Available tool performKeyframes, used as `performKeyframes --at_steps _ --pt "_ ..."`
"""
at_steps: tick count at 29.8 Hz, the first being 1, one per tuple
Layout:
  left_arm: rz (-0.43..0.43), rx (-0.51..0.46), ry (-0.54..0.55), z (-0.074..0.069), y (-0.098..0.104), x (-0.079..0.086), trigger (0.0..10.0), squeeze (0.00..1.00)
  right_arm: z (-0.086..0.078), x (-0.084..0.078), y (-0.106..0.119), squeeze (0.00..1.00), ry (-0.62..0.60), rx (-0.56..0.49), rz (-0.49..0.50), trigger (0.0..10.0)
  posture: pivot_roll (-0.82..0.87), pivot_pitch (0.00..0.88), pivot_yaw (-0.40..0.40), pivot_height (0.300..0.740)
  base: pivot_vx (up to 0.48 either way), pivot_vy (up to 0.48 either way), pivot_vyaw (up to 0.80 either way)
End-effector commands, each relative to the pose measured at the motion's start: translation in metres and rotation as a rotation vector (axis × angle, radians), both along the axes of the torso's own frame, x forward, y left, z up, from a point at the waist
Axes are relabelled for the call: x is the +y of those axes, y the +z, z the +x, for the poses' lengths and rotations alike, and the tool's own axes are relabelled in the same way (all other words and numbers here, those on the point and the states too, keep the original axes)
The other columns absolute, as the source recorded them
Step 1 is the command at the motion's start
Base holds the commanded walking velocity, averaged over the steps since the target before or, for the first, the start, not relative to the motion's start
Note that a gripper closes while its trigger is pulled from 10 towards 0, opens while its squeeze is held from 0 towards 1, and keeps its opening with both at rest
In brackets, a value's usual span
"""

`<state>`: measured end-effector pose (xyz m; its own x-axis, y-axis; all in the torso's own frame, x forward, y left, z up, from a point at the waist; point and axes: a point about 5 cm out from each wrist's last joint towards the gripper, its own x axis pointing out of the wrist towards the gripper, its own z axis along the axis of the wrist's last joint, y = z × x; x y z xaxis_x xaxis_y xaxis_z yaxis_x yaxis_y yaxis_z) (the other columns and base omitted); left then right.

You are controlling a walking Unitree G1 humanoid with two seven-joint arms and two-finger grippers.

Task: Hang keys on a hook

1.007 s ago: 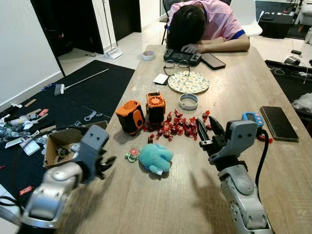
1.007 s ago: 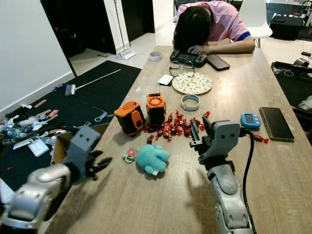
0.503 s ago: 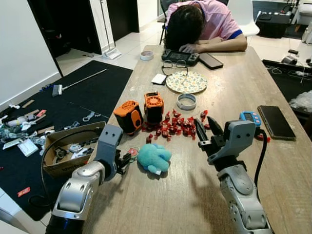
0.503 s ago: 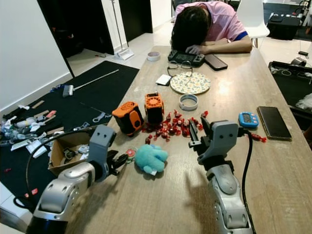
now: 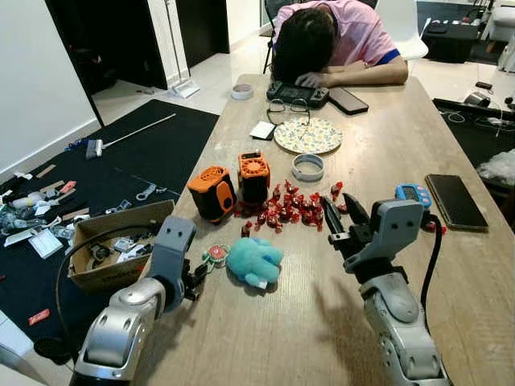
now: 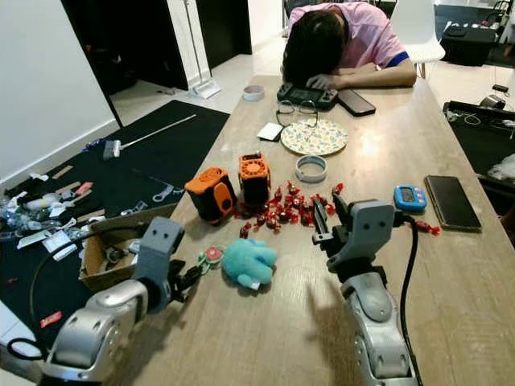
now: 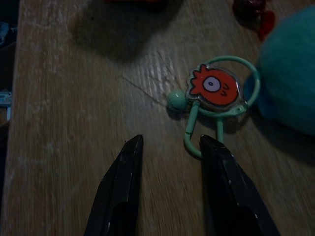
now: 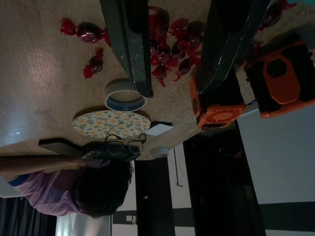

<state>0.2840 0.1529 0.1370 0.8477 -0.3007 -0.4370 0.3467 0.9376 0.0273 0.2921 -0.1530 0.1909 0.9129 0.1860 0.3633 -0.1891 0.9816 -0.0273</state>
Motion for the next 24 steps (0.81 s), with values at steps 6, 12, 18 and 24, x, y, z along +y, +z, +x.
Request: performKeyframes --at_steps 6,12,18,24 --pt "0.028 0.037 0.002 -0.008 -0.01 -0.015 9.9 0.0 0.0 0.002 -0.003 0.0 0.009 0.012 0.006 10.0 0.08 0.17 0.07 0.74 0.0 0.0 0.0" --pt "0.171 0.013 0.0 -0.009 -0.016 -0.01 3.8 0.0 0.0 0.002 -0.003 0.0 0.005 0.01 0.008 10.0 0.08 0.17 0.075 0.74 0.0 0.0 0.0" --pt "0.208 0.037 0.009 -0.011 -0.021 -0.005 0.5 0.0 -0.002 0.001 -0.003 0.0 0.0 0.01 0.008 10.0 0.07 0.171 0.077 0.74 0.0 0.0 0.0" --pt "0.22 -0.038 0.054 -0.006 -0.012 0.001 7.5 0.0 -0.001 0.0 -0.003 0.0 0.001 0.01 0.007 10.0 0.08 0.171 0.071 0.74 0.0 0.0 0.0"
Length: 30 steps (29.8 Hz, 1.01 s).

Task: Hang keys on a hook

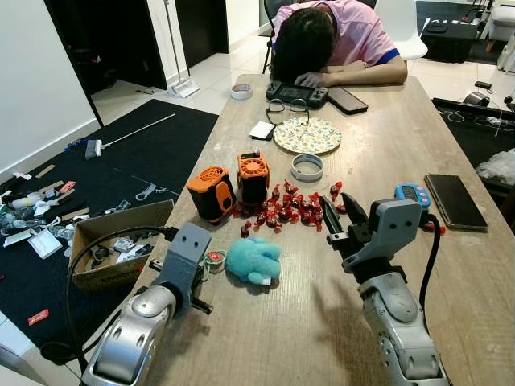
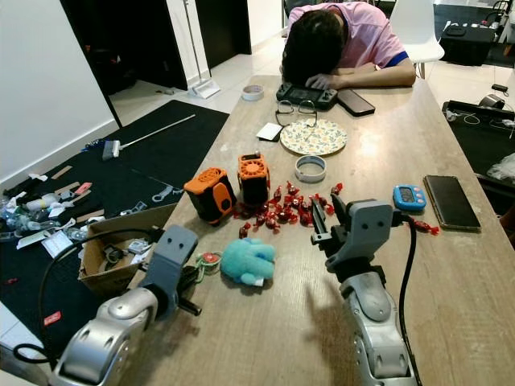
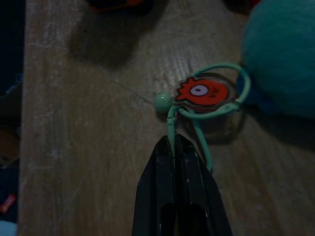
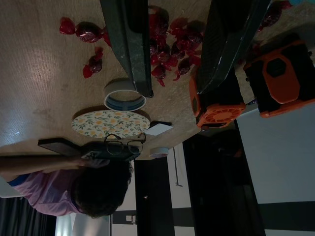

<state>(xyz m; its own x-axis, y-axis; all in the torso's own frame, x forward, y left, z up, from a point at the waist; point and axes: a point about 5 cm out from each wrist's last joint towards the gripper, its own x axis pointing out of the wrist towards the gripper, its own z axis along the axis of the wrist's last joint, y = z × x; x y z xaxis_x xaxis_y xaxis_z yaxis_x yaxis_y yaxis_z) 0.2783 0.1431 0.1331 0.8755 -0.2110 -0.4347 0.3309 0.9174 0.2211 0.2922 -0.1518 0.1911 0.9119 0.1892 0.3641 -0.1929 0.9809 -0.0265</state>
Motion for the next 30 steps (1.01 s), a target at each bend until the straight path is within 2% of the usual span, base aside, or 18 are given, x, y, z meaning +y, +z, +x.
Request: performKeyframes --at_steps 1,3,4,5,6,7,10,11,12,14,17,20,21,22,24,25,29,30 --pt "0.024 -0.021 0.055 0.002 -0.003 0.012 7.5 0.0 -0.001 -0.001 -0.003 0.0 -0.002 0.01 0.006 10.0 0.08 0.171 0.071 0.74 0.0 0.0 0.0" --pt "0.019 -0.043 0.06 0.003 0.0 0.012 7.5 0.0 -0.001 -0.001 -0.003 0.0 -0.002 0.01 0.006 10.0 0.08 0.171 0.071 0.74 0.0 0.0 0.0" --pt "0.014 -0.125 0.089 0.008 0.011 0.015 10.0 0.0 -0.001 -0.001 -0.002 0.0 -0.001 0.01 0.005 10.0 0.08 0.171 0.071 0.74 0.0 0.0 0.0" --pt "0.009 -0.26 0.16 0.015 0.029 0.022 10.0 0.0 0.0 -0.001 -0.002 0.0 0.0 0.009 0.005 10.0 0.08 0.169 0.066 0.74 0.0 0.0 0.0" --pt "-0.006 -0.439 0.26 0.02 0.057 0.032 10.0 0.0 0.001 0.0 -0.001 0.0 0.001 0.007 0.004 10.0 0.08 0.169 0.066 0.74 0.0 0.0 0.0" --pt "-0.006 -0.439 0.26 0.02 0.057 0.032 10.0 0.0 0.001 0.0 -0.001 0.0 0.001 0.007 0.004 10.0 0.08 0.169 0.066 0.74 0.0 0.0 0.0" --pt "0.075 -0.606 0.273 0.021 0.082 0.035 10.0 0.0 0.002 0.0 0.0 0.0 0.004 0.001 0.004 10.0 0.08 0.164 0.063 0.74 0.0 0.0 0.0" --pt "0.089 -0.647 0.26 0.021 0.088 0.034 10.0 0.0 0.002 0.0 0.001 0.0 0.005 -0.001 0.005 10.0 0.08 0.164 0.063 0.74 0.0 0.0 0.0" --pt "0.089 -0.647 0.26 0.021 0.088 0.034 10.0 0.0 0.002 0.0 0.001 0.0 0.005 -0.001 0.005 10.0 0.08 0.164 0.063 0.74 0.0 0.0 0.0" --pt "0.124 -0.793 0.179 0.015 0.111 0.024 10.0 0.0 0.003 0.0 0.004 0.0 0.005 -0.015 0.006 10.0 0.08 0.157 0.062 0.74 0.0 0.0 0.0" --pt "0.126 -0.841 0.158 0.013 0.118 0.02 10.0 0.0 0.004 0.0 0.007 0.0 0.003 -0.026 0.008 10.0 0.08 0.149 0.062 0.74 0.0 0.0 0.0" --pt "-0.015 -0.849 0.205 0.015 0.127 0.017 10.0 0.0 0.006 -0.001 0.016 0.0 0.001 -0.058 0.013 10.0 0.08 0.138 0.06 0.74 0.0 0.0 0.0" --pt "-0.169 -0.805 0.267 0.02 0.13 0.018 10.0 0.0 0.008 0.0 0.022 0.0 0.002 -0.078 0.017 10.0 0.08 0.134 0.058 0.74 0.0 0.0 0.0" --pt "-0.169 -0.805 0.267 0.02 0.13 0.018 10.0 0.0 0.008 0.0 0.022 0.0 0.002 -0.078 0.017 10.0 0.08 0.134 0.058 0.74 0.0 0.0 0.0" --pt "-0.274 -0.777 0.297 0.022 0.131 0.018 10.0 0.0 0.009 0.0 0.027 0.0 0.003 -0.094 0.019 10.0 0.08 0.134 0.058 0.74 0.0 0.0 0.0" --pt "-0.293 -0.778 0.303 0.023 0.132 0.017 10.0 0.0 0.01 0.0 0.029 0.0 0.003 -0.099 0.02 10.0 0.07 0.13 0.054 0.74 0.0 0.0 0.0" --pt "-0.277 -0.828 0.309 0.022 0.136 0.015 10.0 0.0 0.012 0.0 0.031 0.0 0.0 -0.108 0.024 10.0 0.07 0.127 0.048 0.74 0.0 0.0 0.0" --pt "-0.177 -0.909 0.321 0.018 0.14 0.013 10.0 0.0 0.011 -0.001 0.033 0.0 -0.02 -0.121 0.034 10.0 0.07 0.126 0.037 0.74 0.0 0.0 0.0"
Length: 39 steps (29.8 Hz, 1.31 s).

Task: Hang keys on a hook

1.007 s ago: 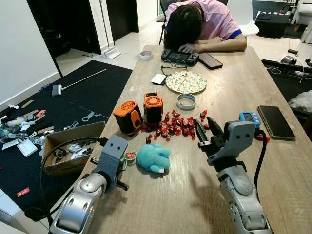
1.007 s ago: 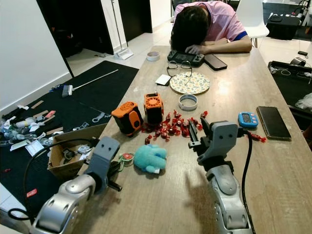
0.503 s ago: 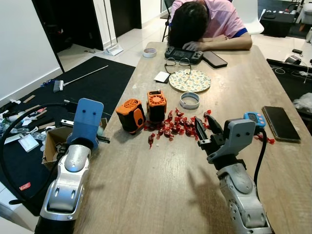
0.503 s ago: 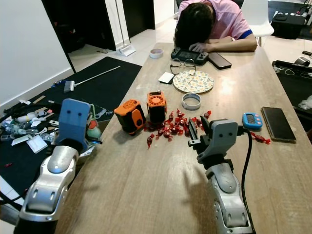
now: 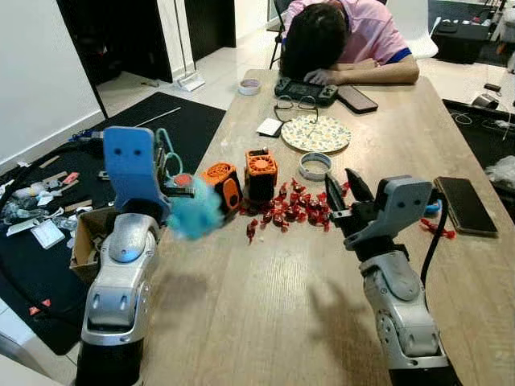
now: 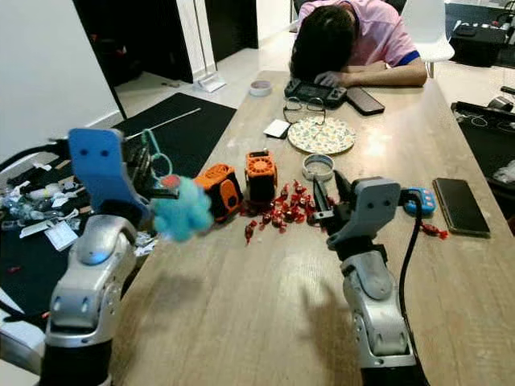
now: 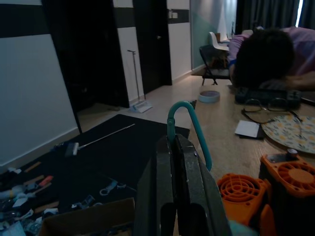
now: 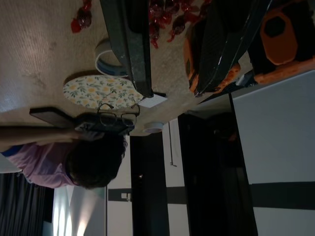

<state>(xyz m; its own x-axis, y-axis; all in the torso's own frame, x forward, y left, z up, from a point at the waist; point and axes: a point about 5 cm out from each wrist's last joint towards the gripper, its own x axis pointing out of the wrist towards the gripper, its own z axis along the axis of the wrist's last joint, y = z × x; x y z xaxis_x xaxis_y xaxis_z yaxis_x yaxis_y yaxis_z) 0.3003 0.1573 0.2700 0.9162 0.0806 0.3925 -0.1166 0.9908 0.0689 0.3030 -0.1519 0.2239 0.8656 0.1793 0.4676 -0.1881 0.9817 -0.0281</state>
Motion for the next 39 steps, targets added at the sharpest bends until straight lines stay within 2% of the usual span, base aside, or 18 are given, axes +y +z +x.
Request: performKeyframes --at_steps 1,3,7,18,21,26,32,39 --pt "0.101 -0.087 0.072 -0.005 0.005 -0.002 10.0 0.0 0.0 -0.002 0.001 0.0 -0.032 -0.016 0.021 10.0 0.07 0.126 0.037 0.74 0.0 0.0 0.0" --pt "0.182 -0.127 0.122 -0.007 0.006 -0.004 10.0 0.0 0.0 -0.003 0.003 0.0 -0.057 -0.025 0.039 10.0 0.07 0.123 0.029 0.74 0.0 0.0 0.0" --pt "0.233 -0.158 0.159 -0.008 0.005 -0.008 10.0 0.0 -0.001 -0.005 0.004 0.0 -0.078 -0.027 0.051 10.0 0.07 0.116 0.028 0.74 0.0 0.0 0.0" --pt "0.302 -0.216 0.225 -0.008 0.001 -0.007 10.0 0.0 -0.005 0.002 -0.003 0.0 -0.041 -0.003 0.041 10.0 0.04 0.075 0.027 0.74 0.0 0.0 0.0" --pt "0.333 -0.222 0.271 -0.008 -0.004 -0.005 10.0 0.0 -0.005 0.006 -0.006 0.0 -0.03 0.006 0.042 10.0 0.04 0.06 0.021 0.74 0.0 0.0 0.0" --pt "0.352 -0.205 0.296 -0.008 -0.01 -0.003 10.0 0.0 -0.004 0.009 -0.007 0.0 -0.015 0.01 0.039 10.0 0.05 0.038 0.01 0.74 0.0 0.0 0.0" --pt "0.282 -0.16 0.242 -0.006 -0.018 0.0 10.0 0.0 0.001 0.013 -0.01 0.0 0.004 0.014 0.043 10.0 0.07 0.016 0.009 0.74 0.0 0.0 0.0" --pt "0.292 -0.156 0.24 -0.007 -0.021 -0.001 10.0 0.0 0.002 0.016 -0.012 0.0 0.015 0.019 0.048 10.0 0.08 0.021 0.008 0.74 0.0 0.0 0.0"
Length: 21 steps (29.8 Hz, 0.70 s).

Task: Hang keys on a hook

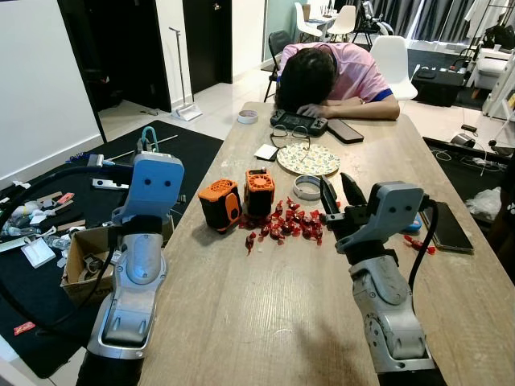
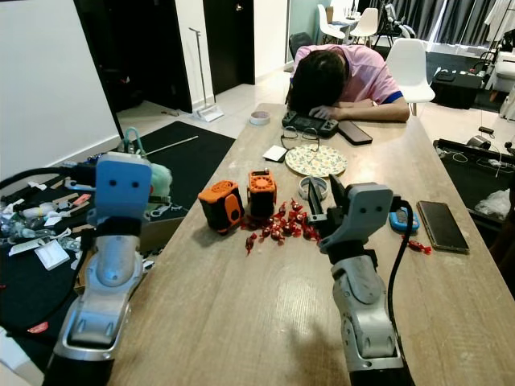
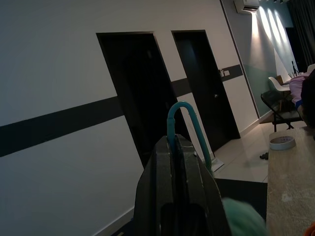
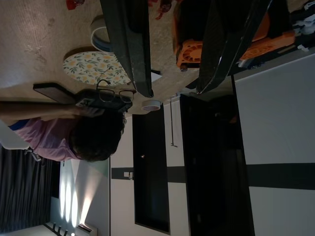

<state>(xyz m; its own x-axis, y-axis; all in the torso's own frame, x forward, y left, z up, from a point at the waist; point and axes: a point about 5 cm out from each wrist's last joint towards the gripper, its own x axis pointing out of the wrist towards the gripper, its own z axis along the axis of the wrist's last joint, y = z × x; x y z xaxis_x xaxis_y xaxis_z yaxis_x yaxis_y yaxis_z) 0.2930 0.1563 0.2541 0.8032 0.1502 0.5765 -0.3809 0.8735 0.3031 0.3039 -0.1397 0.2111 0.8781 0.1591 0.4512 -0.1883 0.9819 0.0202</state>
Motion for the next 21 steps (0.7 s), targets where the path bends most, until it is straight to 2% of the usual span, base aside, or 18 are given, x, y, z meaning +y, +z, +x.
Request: performKeyframes --at_steps 1,9,21 --pt "-0.002 0.019 -0.004 0.0005 -0.0059 -0.0006 10.0 0.0 0.0014 0.0042 0.0004 0.0 0.016 -0.007 0.007 10.0 0.08 0.021 0.008 0.74 0.0 0.0 0.0" --pt "0.016 0.017 -0.018 0.0007 -0.0052 -0.0012 10.0 0.0 0.0033 0.0091 -0.0005 0.0 0.03 -0.01 0.018 10.0 0.09 0.02 0.014 0.74 0.0 0.0 0.0" --pt "0.053 0.033 -0.033 -0.0031 -0.0099 -0.0046 10.0 0.0 0.0027 0.0106 -0.0026 0.0 0.036 -0.002 0.016 10.0 0.1 0.058 0.018 0.74 -0.265 0.0 0.0"
